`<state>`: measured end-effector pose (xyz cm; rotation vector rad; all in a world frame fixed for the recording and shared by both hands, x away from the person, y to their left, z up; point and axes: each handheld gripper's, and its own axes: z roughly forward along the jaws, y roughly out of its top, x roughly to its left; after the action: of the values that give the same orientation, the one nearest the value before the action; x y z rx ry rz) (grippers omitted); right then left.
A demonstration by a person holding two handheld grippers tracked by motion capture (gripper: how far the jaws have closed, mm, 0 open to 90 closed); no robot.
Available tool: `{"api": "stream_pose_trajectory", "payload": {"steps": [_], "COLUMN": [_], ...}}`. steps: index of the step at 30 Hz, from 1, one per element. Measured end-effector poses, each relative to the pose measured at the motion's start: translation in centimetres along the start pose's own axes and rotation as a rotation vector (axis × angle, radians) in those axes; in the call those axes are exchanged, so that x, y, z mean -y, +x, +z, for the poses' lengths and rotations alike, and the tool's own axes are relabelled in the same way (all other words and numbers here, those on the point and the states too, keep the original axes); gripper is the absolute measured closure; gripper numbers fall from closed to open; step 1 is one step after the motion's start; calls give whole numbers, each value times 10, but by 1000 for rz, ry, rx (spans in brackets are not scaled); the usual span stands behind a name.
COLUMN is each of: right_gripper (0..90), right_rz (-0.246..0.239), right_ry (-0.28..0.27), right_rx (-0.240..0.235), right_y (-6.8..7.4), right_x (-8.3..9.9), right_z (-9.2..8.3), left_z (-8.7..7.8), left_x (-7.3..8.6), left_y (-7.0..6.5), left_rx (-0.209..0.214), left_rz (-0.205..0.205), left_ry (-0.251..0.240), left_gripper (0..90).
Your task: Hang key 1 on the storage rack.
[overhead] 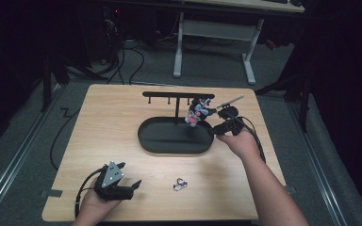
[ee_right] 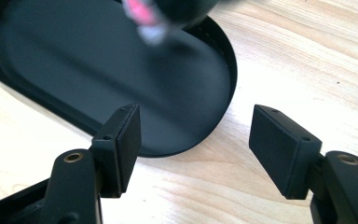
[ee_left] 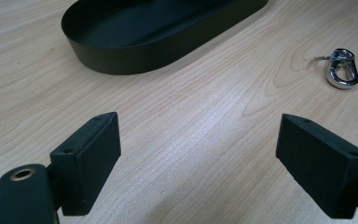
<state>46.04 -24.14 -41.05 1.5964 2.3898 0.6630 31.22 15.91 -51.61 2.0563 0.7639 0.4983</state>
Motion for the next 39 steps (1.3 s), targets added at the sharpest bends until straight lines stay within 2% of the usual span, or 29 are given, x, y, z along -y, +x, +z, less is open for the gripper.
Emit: {"api": "stream_pose_trajectory", "payload": {"steps": [5, 7, 8, 9, 11, 13, 16, 21, 24, 26, 28, 29, 31, 32, 33, 35, 37, 39], "right_gripper": [372, 397, 412, 419, 436, 446, 443, 432, 430, 427, 424, 425, 428, 428, 428, 428, 433, 436], "right_rz": [-13, -16, -41, -55, -67, -63, -27, -22, -4, -8, 11, 6, 18, 24, 19, -5, -9, 3], "right_ry": [1, 7, 8, 12, -5, -39, -93, -229, -306, -353, -371, -380, -402, -404, -397, -380, -372, -369], "right_rx": [-29, -55, -65, -53, -53, -57, -62, -62, -36, -17, -42, -45, -43, -52, -63, -69, -81, -102], "right_y": [3, 5, 6, 8, 10, 10, 6, 2, 3, 3, 4, 4, 4, 4, 5, 7, 7, 7], "right_x": [19, 31, 40, 47, 61, 78, 106, 155, 181, 197, 206, 208, 211, 211, 211, 209, 208, 208], "right_z": [-1, 0, 2, 3, 4, 5, 9, 12, 9, 6, 0, -3, -6, -6, -4, 0, 3, 4], "left_z": [2, 3, 3, 3, 3, 4, 4, 6, 8, 11, 14, 16, 21, 26, 31, 41, 52, 60], "left_x": [0, -1, -1, -1, -2, -2, -3, -3, -4, -5, -6, -7, -10, -13, -16, -20, -23, -30], "left_y": [0, 1, 0, 0, -1, -2, -3, -7, -12, -16, -20, -22, -27, -33, -36, -48, -60, -69], "left_rx": [4, 20, 27, 30, 37, 44, 62, 90, 109, 126, 139, 151, 162, 163, 144, 128, 133, 125], "left_rz": [1, -9, -14, -16, -18, -23, -35, -61, -58, -52, -44, -45, -50, -63, -14, 16, 21, 20], "left_ry": [7, 19, 21, 21, 25, 29, 35, 46, 51, 56, 65, 73, 89, 102, 128, 159, 161, 162], "left_gripper": [148, 151, 153, 156, 161, 168, 178, 206, 240, 264, 310, 348, 482, 566, 682, 800, 858, 878]}}
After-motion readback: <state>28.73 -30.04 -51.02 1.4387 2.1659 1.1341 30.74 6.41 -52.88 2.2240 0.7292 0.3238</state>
